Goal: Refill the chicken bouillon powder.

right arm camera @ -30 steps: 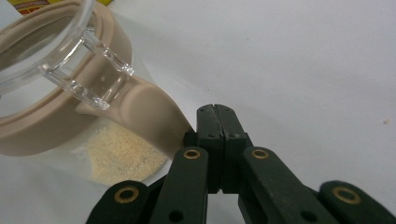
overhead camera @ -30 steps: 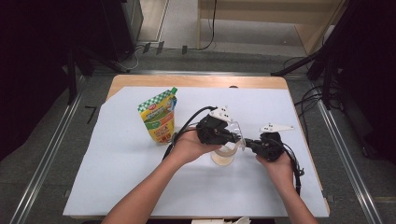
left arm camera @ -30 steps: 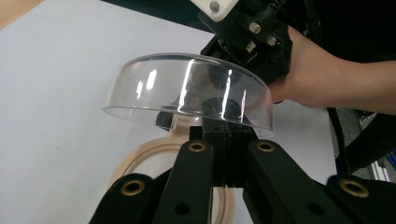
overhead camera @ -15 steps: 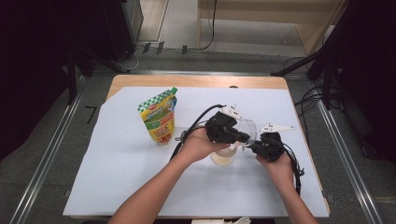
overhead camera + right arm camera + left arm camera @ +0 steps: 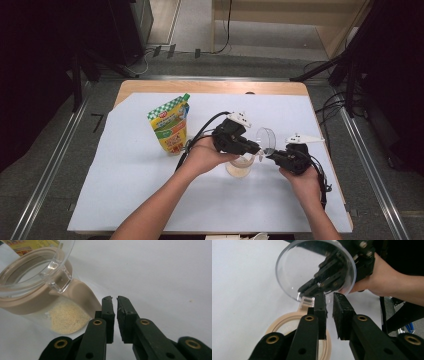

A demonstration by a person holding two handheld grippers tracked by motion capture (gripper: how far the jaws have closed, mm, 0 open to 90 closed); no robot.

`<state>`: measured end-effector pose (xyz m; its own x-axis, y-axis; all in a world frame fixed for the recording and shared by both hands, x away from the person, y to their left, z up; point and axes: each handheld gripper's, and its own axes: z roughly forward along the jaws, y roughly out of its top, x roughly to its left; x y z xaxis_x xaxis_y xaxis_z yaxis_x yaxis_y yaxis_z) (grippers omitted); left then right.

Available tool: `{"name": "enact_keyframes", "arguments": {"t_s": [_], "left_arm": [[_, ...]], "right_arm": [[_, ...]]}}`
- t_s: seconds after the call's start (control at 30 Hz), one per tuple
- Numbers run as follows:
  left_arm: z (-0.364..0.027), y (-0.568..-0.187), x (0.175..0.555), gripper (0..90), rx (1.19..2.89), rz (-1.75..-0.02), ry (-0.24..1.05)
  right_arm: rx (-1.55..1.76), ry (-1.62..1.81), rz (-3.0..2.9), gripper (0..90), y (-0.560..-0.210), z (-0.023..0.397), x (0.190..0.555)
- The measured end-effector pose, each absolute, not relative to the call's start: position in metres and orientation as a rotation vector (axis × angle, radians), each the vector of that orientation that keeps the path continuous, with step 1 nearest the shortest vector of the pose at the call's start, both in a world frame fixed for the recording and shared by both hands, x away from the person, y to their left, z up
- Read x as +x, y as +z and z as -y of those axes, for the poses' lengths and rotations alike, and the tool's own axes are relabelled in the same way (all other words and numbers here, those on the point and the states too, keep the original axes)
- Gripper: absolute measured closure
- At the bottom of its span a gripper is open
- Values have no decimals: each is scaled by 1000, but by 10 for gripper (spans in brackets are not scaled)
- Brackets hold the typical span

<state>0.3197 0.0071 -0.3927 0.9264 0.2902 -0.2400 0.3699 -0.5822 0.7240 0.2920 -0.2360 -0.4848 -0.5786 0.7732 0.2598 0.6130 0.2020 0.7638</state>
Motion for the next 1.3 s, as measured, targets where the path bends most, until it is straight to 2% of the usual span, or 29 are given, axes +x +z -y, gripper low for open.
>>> {"name": "enact_keyframes", "arguments": {"t_s": [0.1,0.2,0.3,0.4,0.53,0.8,1.3], "left_arm": [[-15,-393,320,775,2213,-479,-127],[-25,-394,318,777,2209,-470,-76],[-36,-397,318,767,2190,-499,-91],[-46,-399,318,667,2192,-536,-88],[-56,-402,319,631,2181,-569,-129],[-76,-398,318,487,2167,-630,-128],[-125,-366,316,449,2111,-726,-62]], "right_arm": [[1347,1336,-2296,782,-483,241,286],[1344,1344,-2313,716,-485,243,279],[1308,1361,-2331,675,-483,242,271],[1271,1387,-2341,631,-483,240,263],[1282,1422,-2367,593,-482,237,255],[1184,1460,-2415,574,-476,226,232],[1000,1452,-2548,543,-478,185,215]]}}
